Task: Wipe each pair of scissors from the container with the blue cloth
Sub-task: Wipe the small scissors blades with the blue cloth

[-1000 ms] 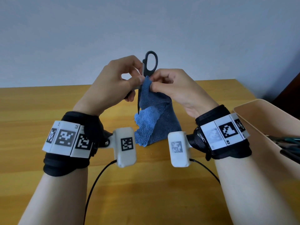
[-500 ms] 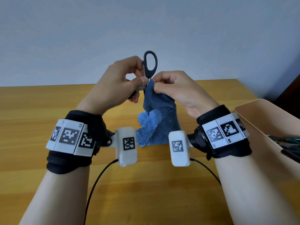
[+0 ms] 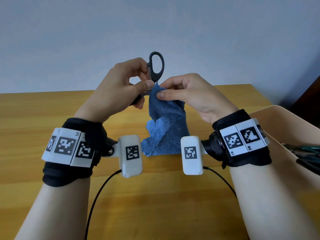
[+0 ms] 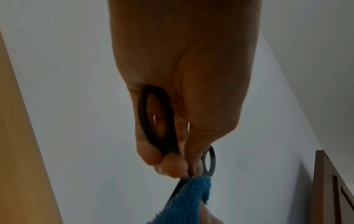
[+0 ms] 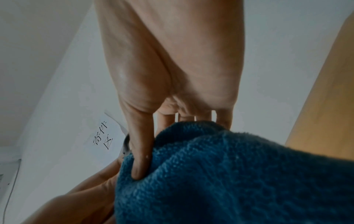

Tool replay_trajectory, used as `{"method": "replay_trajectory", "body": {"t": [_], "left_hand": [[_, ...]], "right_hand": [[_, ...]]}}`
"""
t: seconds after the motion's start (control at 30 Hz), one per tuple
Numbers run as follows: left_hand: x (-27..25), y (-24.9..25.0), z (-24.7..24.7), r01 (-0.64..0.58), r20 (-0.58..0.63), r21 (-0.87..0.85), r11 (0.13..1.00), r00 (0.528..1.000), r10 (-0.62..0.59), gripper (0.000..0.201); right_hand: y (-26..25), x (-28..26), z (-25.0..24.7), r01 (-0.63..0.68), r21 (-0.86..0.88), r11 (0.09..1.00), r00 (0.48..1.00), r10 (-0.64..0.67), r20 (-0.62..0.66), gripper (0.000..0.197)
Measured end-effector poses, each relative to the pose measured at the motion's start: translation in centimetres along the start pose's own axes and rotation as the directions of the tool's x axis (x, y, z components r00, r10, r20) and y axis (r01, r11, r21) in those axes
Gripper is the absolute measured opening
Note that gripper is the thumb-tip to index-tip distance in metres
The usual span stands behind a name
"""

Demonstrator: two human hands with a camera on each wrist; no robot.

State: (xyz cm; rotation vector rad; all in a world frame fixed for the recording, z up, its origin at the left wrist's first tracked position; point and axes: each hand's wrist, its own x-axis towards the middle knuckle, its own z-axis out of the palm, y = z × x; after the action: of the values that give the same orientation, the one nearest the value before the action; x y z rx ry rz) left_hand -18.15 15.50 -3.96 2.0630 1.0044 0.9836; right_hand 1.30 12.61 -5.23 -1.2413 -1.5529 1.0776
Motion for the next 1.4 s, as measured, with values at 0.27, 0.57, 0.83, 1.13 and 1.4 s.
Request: {"method": "replay_trajectory", "body": {"t": [0.27, 0.57, 0.83, 1.13, 1.4], "left_hand": [[0.0, 0.0, -0.1, -0.002, -0.002, -0.002, 1.000, 1.000, 0.002, 0.017], [0.0, -0.2, -0.1, -0.006, 0.002, 0.005, 1.000, 1.000, 0.006, 0.016], [-0.3, -1.1, -2.0, 0.018, -0.082, -0.001, 1.000, 0.996, -0.018, 0.012], [-0.7, -1.7, -3.5, 0.034, -0.191, -0.018, 0.999, 0.981, -0.037, 0.007], [-0.6, -1.7, -3.2, 0.049, -0.210, -0.026, 0.998, 0.976, -0.053, 0.018]], "right_hand": [[0.4, 0.2, -0.2, 0.030, 0.005, 1.000, 0.997, -0.029, -0.066, 0.014], [0.4, 0.3, 0.0, 0.021, -0.003, 1.000, 0.998, -0.022, -0.065, 0.011], [0.9, 0.8, -0.3, -0.024, -0.047, 0.999, 0.984, 0.015, -0.176, 0.009], [1.3, 0.5, -1.8, -0.083, -0.089, 0.993, 0.979, 0.064, -0.195, 0.006], [1.6, 0.6, -0.7, -0.124, -0.213, 0.969, 0.991, 0.112, -0.067, 0.027]]}}
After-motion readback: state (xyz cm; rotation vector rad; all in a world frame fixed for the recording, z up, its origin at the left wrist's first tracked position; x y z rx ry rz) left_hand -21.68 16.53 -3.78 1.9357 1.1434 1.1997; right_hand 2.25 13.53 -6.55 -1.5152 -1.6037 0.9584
